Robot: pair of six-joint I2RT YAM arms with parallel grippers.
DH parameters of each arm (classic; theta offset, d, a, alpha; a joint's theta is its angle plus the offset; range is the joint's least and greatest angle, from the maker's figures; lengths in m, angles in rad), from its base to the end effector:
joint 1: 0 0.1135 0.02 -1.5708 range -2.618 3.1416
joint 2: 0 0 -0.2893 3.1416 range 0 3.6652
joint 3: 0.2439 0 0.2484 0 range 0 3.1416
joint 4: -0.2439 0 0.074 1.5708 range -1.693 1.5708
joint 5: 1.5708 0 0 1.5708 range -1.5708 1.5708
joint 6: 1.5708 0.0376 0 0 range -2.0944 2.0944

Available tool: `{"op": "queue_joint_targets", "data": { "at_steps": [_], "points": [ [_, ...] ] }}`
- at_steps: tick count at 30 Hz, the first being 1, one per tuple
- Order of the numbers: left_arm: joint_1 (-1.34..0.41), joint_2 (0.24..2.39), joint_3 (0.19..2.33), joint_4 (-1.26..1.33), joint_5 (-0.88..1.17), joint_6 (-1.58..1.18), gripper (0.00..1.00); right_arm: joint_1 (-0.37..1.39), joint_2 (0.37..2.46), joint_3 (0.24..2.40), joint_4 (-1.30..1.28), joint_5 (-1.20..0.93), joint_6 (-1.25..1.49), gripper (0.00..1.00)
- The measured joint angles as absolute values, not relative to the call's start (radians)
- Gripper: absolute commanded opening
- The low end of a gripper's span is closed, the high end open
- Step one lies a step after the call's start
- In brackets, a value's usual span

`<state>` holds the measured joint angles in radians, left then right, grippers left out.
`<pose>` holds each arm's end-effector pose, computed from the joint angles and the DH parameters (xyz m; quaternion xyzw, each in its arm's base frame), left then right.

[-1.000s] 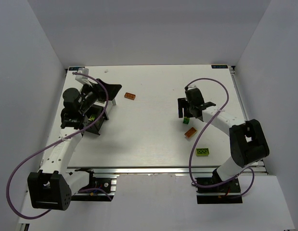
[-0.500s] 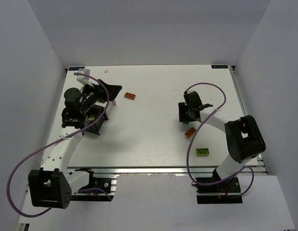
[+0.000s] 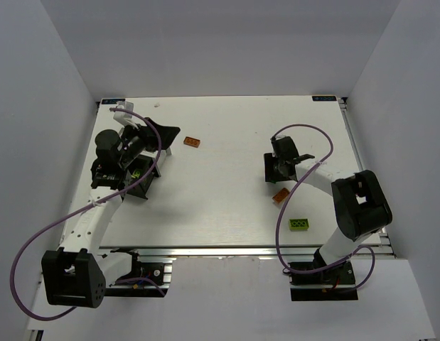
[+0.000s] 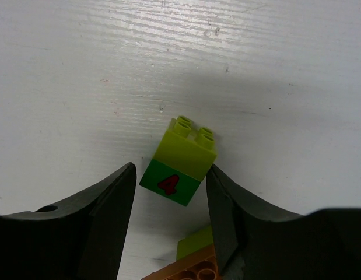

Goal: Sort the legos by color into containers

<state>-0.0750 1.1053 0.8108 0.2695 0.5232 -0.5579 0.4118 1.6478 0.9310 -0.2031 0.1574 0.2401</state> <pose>0.2427 -0.0371 0.3568 0.0100 0.7147 -0.3858 0.5834 0.3054 0.1270 0.2004 -0.0559 0.9433 0.0315 0.3258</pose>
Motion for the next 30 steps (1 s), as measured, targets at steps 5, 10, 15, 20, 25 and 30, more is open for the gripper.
{"op": "queue_joint_targets", "data": {
  "at_steps": [5,10,15,20,25,30],
  "points": [
    [-0.075,1.105,0.811,0.270,0.523,-0.558,0.98,0.412,1.664,0.931,-0.199,0.154,0.240,0.55],
    [-0.075,1.105,0.810,0.270,0.523,-0.558,0.98,0.412,1.677,0.931,-0.199,0.153,0.233,0.45],
    [-0.075,1.106,0.810,0.270,0.524,-0.558,0.98,0.412,1.676,0.924,-0.173,0.121,0.190,0.33],
    [-0.075,1.108,0.810,0.270,0.524,-0.558,0.98,0.412,1.676,0.923,-0.162,0.055,0.136,0.20],
    [-0.075,1.109,0.810,0.271,0.529,-0.559,0.98,0.422,1.678,0.925,-0.165,-0.037,0.061,0.12],
    [-0.075,1.123,0.810,0.281,0.548,-0.569,0.98,0.448,1.703,0.953,-0.183,-0.115,-0.035,0.13]
  ]
}}
